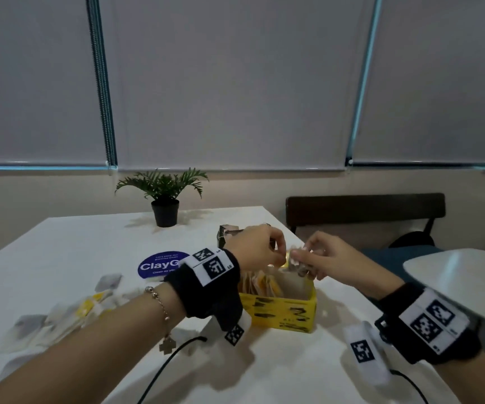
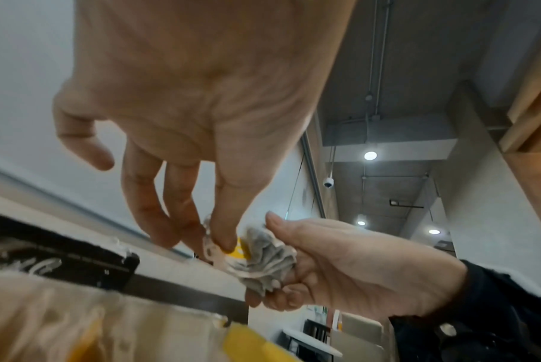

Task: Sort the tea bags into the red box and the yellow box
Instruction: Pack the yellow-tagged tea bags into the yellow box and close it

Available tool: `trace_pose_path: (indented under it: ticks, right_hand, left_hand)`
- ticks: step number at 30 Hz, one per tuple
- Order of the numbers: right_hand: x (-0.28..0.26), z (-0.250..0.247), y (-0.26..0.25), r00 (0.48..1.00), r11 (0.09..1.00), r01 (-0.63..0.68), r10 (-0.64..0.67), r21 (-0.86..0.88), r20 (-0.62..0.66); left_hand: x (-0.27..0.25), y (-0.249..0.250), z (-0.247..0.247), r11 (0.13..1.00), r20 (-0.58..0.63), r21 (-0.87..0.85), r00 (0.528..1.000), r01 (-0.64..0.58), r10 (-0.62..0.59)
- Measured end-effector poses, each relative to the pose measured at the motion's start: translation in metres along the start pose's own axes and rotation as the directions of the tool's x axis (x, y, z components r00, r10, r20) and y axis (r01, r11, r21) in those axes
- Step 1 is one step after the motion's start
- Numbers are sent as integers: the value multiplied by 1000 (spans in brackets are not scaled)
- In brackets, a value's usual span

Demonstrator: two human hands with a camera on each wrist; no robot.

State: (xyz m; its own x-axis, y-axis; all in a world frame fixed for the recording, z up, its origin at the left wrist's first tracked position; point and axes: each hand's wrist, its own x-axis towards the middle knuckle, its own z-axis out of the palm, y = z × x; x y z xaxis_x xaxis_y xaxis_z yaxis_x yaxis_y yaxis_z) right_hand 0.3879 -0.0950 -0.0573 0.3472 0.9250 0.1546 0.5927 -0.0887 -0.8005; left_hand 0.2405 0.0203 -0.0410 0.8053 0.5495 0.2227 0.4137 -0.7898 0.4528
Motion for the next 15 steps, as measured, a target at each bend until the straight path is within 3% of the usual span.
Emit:
trace_pose_path:
  ticks: [6,15]
  right_hand:
    - [0,-1,14,1000,986,-17,21,-168,17]
    - [6,1,16,992,953,37,2,-301,127]
  left_hand:
    - [19,-2,23,993,146,83,985,79,-91]
    - [24,0,48,915,58,367,977,170,-205]
